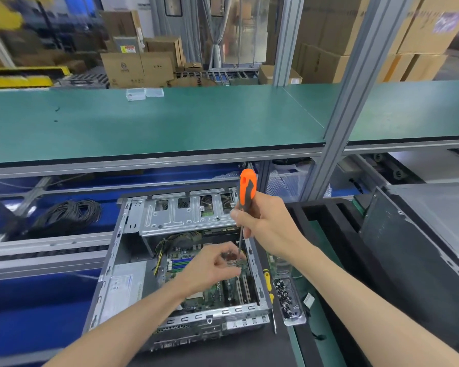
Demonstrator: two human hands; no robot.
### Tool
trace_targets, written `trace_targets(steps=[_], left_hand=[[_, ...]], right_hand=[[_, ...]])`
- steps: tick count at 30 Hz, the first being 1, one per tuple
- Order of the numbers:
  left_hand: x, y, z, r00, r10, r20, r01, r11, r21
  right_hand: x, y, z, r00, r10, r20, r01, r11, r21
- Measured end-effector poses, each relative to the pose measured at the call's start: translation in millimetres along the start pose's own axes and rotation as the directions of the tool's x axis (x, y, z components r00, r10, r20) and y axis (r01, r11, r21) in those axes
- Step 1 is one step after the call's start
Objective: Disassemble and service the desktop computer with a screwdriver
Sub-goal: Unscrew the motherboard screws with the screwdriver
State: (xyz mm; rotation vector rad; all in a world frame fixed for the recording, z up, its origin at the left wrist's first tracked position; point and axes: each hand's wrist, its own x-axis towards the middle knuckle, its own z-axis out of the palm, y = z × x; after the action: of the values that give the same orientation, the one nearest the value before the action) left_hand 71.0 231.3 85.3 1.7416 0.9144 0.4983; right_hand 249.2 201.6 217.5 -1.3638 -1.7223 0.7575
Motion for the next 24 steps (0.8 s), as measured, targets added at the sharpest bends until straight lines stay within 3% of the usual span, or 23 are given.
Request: trace_targets(steps=[2, 4, 9, 16, 21, 24], left_hand=[[-1.7, 2.5, 5.0, 0.999, 0.031, -0.028, -0.025, 0.980, 0.199], [-1.4, 6.1, 6.5, 0.996, 0.027, -0.084, -0.006, 0.969, 0.248], [2.0, 30.8, -2.7, 0.967, 0.123, -0.224, -0.083, 0.980, 0.179], [6.5, 47.8, -16.5, 0.934, 0.278, -0.222, -0.269, 0.960, 0.072], [17.6, 29.6, -13.7, 0.927, 0.092, -0.364, -0.126, 0.989, -0.073], [22.7, 18.5, -12.6, 0.929, -0.069, -0.363, -0.052, 0.948, -0.314]], right_hand=[[3.5, -2.1, 0.4, 1.000, -0.005, -0.018, 0.005, 1.000, 0.009], [6.5, -2.3, 3.0, 0.999, -0.024, -0.035, 0.024, 1.000, 0.002], [4.1, 10.3, 21.8, 1.000, 0.004, 0.013, -0.003, 0.994, -0.110], [17.7, 4.3, 12.9, 0.998, 0.013, -0.061, -0.022, 0.990, -0.136], [12.1, 14.0, -9.2, 0.995, 0.067, -0.080, -0.079, 0.985, -0.151], [-0.3, 32.8, -20.0, 0.985, 0.163, -0.056, -0.170, 0.973, -0.157]])
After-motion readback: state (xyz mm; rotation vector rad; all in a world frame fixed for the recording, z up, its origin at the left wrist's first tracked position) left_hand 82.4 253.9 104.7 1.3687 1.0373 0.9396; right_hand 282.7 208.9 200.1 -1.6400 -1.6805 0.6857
